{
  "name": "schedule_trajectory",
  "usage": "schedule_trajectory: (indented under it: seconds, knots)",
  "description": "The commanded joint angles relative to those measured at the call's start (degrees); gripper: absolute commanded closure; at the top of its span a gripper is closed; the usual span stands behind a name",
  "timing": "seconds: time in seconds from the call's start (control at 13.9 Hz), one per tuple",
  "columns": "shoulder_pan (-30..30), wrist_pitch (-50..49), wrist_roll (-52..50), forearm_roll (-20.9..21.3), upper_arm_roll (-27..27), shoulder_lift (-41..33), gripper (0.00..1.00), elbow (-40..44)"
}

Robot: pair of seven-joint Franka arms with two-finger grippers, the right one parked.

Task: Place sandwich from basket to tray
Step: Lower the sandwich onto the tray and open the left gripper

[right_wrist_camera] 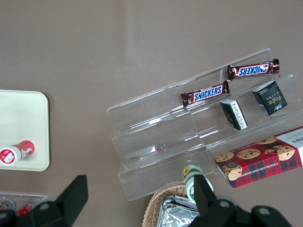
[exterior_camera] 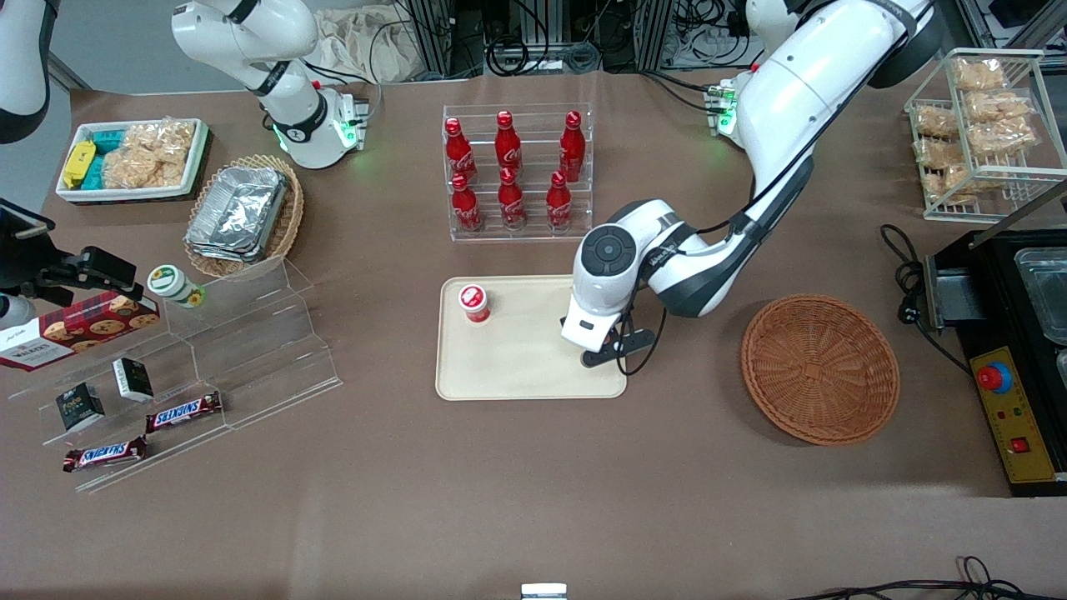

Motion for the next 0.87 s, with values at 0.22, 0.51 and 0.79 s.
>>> schedule_trajectory:
  seconds: [0.22,0.51,0.79]
  knots:
    - [-0.4,2.1,-1.8,2.4,1.2,2.3,0.0,2.0]
    - [0.0,-2.5,-5.6,1.5,1.1,-6.4,0.0,2.4]
    - [4.7,-8.3,-7.3,-1.4,0.8,-17.9,0.0,2.4]
